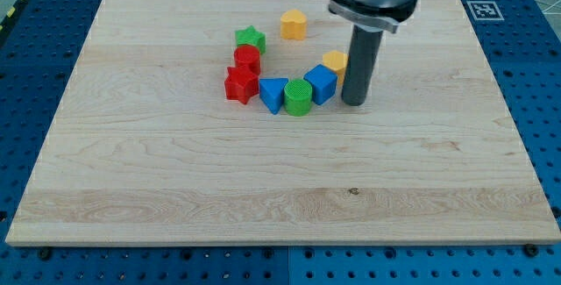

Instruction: Push the yellow hexagon along with the blue cube and green circle down a bit

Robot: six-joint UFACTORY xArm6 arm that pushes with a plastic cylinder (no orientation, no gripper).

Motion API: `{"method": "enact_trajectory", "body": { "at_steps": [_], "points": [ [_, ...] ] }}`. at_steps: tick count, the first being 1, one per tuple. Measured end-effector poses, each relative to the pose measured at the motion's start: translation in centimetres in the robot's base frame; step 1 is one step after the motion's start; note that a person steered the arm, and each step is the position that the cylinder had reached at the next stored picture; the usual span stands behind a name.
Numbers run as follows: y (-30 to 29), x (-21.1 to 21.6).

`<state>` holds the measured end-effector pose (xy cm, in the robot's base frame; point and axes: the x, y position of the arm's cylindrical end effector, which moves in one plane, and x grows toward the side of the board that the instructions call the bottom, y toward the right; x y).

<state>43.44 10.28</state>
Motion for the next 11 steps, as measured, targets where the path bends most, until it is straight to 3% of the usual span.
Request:
{"method": "enact_trajectory", "body": {
  "at_steps": [5, 10, 11],
  "points": [
    [1.3, -7.2],
    [-5.1, -7.3],
    [-5.1, -9.6]
  ]
}}
